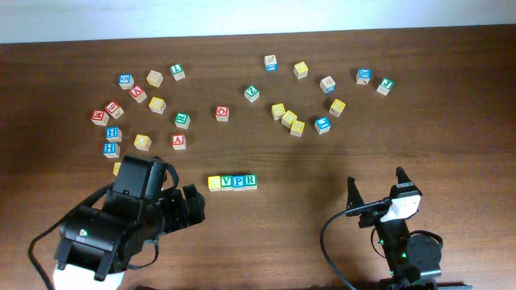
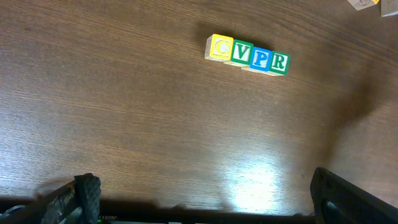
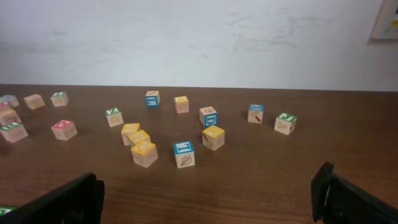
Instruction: Spell out CVPR
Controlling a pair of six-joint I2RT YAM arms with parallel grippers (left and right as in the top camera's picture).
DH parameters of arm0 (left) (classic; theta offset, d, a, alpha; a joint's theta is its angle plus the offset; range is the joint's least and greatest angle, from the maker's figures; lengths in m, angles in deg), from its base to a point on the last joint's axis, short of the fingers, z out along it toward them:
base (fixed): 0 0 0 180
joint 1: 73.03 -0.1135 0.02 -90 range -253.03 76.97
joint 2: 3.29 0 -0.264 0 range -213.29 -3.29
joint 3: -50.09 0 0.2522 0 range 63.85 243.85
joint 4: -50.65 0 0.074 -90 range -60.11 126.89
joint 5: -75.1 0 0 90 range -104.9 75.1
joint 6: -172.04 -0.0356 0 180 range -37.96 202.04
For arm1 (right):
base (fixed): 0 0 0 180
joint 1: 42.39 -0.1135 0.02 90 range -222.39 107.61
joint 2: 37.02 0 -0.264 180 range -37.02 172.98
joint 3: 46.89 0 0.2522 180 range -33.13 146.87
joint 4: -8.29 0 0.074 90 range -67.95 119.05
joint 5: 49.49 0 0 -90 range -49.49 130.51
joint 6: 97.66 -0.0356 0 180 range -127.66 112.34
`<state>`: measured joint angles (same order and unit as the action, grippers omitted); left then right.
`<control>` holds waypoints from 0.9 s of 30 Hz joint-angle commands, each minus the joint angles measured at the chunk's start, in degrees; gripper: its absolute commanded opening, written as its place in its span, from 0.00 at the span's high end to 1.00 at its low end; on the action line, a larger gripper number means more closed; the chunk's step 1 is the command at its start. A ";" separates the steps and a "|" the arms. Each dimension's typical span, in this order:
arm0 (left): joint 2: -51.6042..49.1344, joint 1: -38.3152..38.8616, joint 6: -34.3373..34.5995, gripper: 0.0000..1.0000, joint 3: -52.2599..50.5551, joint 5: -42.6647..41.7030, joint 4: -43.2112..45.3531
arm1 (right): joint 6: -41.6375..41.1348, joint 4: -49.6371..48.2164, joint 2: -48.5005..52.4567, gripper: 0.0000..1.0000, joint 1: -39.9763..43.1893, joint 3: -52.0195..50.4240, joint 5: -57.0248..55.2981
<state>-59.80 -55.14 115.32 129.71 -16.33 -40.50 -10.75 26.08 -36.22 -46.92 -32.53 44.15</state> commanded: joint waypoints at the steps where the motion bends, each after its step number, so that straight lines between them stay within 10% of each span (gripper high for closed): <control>1: 0.24 0.17 0.59 0.01 -0.09 0.63 -0.07 | -0.76 0.46 -0.59 0.02 0.11 -0.28 -1.51; 20: 0.85 0.11 0.07 0.01 -0.11 2.73 -0.94 | -0.76 0.46 -0.59 0.02 0.11 -0.28 -1.51; 27: 14.82 -5.46 -31.39 0.01 -12.61 -9.20 15.58 | -0.76 0.46 -0.59 0.02 0.11 -0.28 -1.51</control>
<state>-49.79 -57.37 95.34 123.44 -19.54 -28.32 -10.93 26.15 -36.22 -46.92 -32.51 43.21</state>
